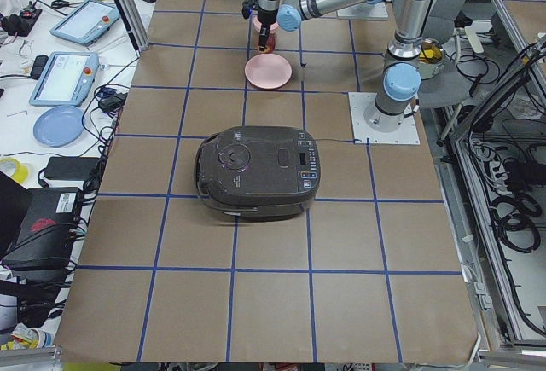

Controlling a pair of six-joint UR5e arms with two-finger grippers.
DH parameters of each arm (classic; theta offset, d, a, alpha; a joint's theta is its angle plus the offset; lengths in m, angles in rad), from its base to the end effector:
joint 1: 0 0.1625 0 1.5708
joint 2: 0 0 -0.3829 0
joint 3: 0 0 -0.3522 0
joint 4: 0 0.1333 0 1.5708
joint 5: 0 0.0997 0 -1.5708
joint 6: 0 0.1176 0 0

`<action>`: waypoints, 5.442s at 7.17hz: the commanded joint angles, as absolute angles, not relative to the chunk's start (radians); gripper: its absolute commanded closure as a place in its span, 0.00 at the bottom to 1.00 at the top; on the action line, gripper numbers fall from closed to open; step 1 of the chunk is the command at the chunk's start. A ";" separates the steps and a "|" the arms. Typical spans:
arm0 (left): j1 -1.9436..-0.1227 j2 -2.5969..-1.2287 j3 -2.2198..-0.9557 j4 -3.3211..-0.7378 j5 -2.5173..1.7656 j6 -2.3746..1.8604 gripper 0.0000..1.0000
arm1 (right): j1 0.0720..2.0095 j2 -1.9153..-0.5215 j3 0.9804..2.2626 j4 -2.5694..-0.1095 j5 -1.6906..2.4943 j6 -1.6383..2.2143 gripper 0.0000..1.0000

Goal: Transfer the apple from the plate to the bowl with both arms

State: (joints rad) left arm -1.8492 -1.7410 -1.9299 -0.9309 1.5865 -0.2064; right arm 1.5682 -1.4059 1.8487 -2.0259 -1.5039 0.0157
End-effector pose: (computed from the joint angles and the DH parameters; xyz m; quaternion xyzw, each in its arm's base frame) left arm -0.2586 -0.4263 0.2562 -0.0355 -0.9978 0.0555 0.0057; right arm 0.1399 -0.4826 0.2732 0.0089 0.9994 -0.0059 0.0335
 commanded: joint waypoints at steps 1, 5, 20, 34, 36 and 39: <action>-1.885 -1.784 -1.838 -0.940 1.545 -0.454 1.00 | 1.516 -1.460 1.526 -1.603 -1.578 -0.018 0.00; -2.028 -1.946 -1.614 -1.078 1.574 -0.752 1.00 | 1.528 -1.598 1.449 -1.508 -1.609 -0.018 0.00; -2.168 -2.128 -1.575 -0.979 1.568 -0.689 0.19 | 1.563 -1.618 1.543 -1.700 -1.601 0.063 0.00; -1.596 -1.588 -1.622 -1.366 1.569 -0.003 0.11 | 1.563 -1.618 1.545 -1.700 -1.600 0.063 0.00; -1.597 -1.586 -1.573 -1.450 1.575 -0.003 0.02 | 1.563 -1.618 1.545 -1.700 -1.600 0.063 0.00; -1.591 -1.608 -1.502 -1.555 1.578 -0.005 0.00 | 1.563 -1.618 1.545 -1.700 -1.600 0.063 0.00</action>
